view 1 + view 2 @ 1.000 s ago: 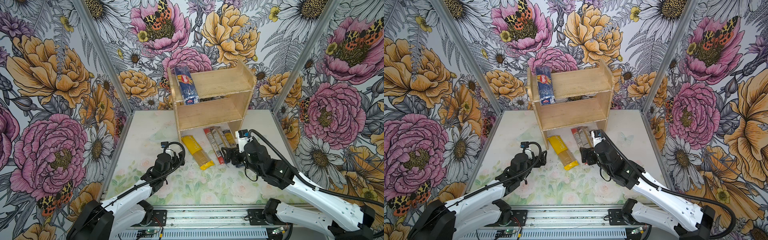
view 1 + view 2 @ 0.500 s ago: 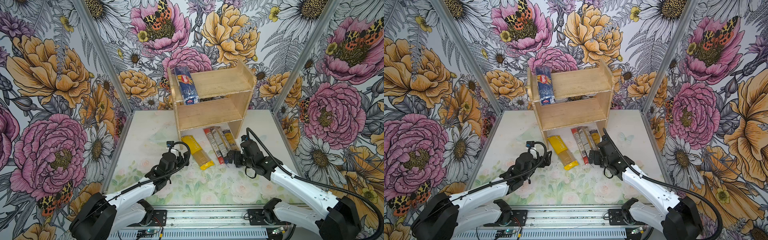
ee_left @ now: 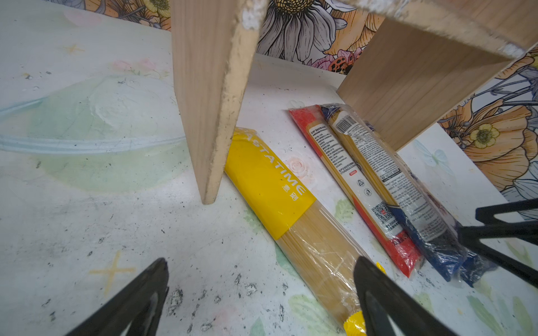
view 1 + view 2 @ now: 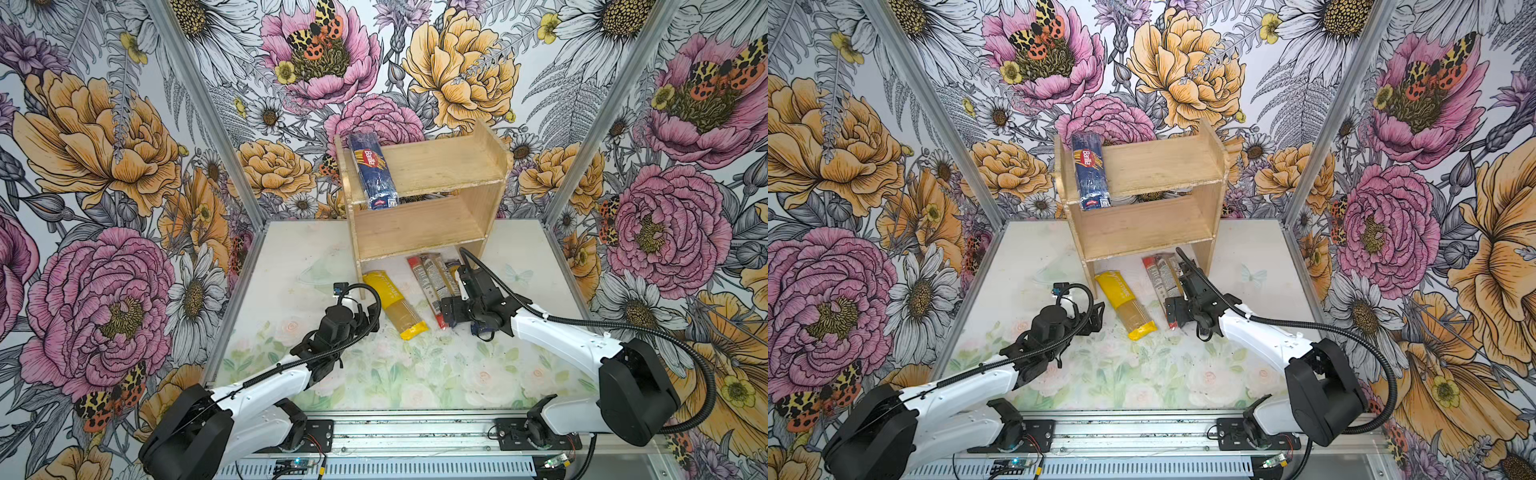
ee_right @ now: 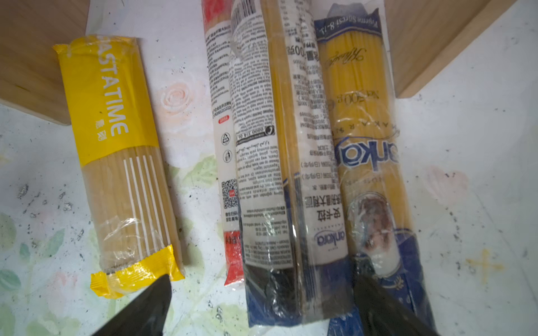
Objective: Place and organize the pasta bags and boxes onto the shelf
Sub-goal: 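Move the right gripper down over the spaghetti bags on the table, then lower the right gripper and grasp the white-labelled spaghetti bag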
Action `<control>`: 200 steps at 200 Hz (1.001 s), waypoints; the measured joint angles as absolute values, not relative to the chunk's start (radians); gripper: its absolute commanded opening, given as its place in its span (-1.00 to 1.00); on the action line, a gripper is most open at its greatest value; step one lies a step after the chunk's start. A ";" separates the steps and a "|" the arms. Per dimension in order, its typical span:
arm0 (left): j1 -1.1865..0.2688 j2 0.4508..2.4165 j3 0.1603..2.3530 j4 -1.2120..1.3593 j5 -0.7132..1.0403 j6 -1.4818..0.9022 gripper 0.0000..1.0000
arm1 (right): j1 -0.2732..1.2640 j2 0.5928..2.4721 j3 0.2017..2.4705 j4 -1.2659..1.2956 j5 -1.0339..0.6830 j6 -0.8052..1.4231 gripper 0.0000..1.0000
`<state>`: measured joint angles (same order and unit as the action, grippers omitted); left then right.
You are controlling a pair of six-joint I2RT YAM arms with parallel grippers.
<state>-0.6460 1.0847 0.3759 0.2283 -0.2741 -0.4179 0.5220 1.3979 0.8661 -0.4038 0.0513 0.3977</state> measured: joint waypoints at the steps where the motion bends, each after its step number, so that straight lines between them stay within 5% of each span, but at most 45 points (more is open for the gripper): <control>1: -0.646 1.085 0.376 0.228 -0.274 -0.418 0.98 | 0.522 1.398 0.866 -0.404 0.051 0.398 0.99; 200: -0.653 1.078 0.372 0.229 -0.281 -0.422 0.97 | 0.463 1.615 0.868 -0.255 0.006 0.350 0.83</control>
<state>-0.6525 1.0782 0.3717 0.2291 -0.2810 -0.4217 0.4633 1.6146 0.8684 -0.2550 0.0059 0.3496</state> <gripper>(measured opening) 0.987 0.923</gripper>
